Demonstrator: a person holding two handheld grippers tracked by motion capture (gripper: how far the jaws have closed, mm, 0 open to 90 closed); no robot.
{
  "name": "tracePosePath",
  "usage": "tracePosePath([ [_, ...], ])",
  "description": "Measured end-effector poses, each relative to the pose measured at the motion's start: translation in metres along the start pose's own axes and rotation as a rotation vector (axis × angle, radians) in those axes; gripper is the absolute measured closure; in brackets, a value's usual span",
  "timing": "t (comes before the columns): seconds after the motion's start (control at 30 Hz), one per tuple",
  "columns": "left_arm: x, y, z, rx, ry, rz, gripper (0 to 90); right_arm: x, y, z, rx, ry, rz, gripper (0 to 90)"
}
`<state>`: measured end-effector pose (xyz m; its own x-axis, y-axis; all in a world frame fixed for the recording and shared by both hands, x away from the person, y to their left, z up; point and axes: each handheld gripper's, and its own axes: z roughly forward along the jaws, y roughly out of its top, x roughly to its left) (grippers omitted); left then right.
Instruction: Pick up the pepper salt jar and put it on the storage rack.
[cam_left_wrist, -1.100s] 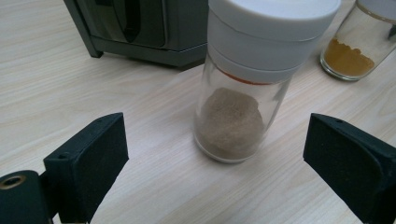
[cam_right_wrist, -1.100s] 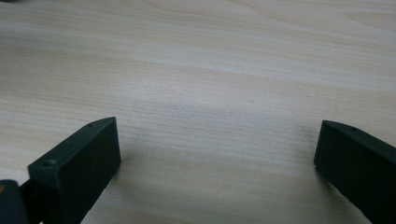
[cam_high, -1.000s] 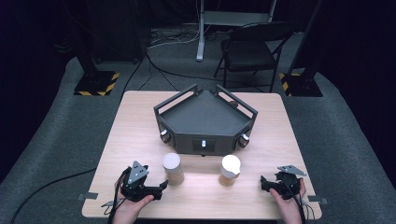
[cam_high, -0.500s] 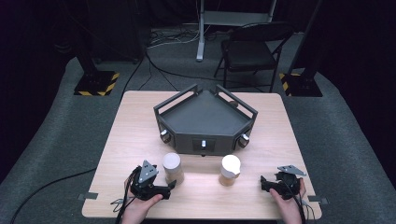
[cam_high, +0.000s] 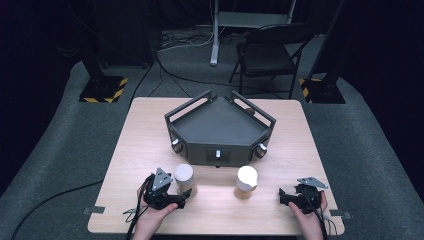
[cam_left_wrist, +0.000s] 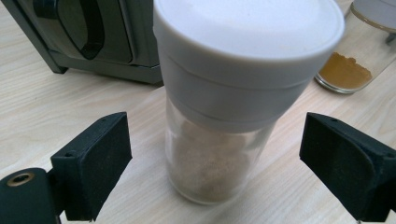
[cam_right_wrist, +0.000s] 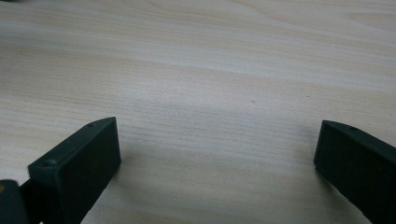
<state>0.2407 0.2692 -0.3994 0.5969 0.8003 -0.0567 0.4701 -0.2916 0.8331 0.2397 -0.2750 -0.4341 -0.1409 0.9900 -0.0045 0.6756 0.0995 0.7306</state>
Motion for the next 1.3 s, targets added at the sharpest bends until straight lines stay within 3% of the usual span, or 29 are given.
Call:
tracePosePath([
  [0.77, -0.003, 0.007, 0.027, 0.014, 0.006, 0.000, 16.1, 0.000, 0.000, 0.000, 0.000, 0.002, -0.001, 0.0],
  [1.13, -0.005, 0.008, 0.033, -0.003, 0.022, 0.000, 23.9, 0.000, 0.000, 0.000, -0.001, 0.002, -0.002, 0.0],
  [1.3, 0.001, 0.005, 0.036, -0.020, -0.007, -0.003, 32.5, 0.000, 0.000, 0.000, 0.000, 0.002, -0.001, 0.0],
])
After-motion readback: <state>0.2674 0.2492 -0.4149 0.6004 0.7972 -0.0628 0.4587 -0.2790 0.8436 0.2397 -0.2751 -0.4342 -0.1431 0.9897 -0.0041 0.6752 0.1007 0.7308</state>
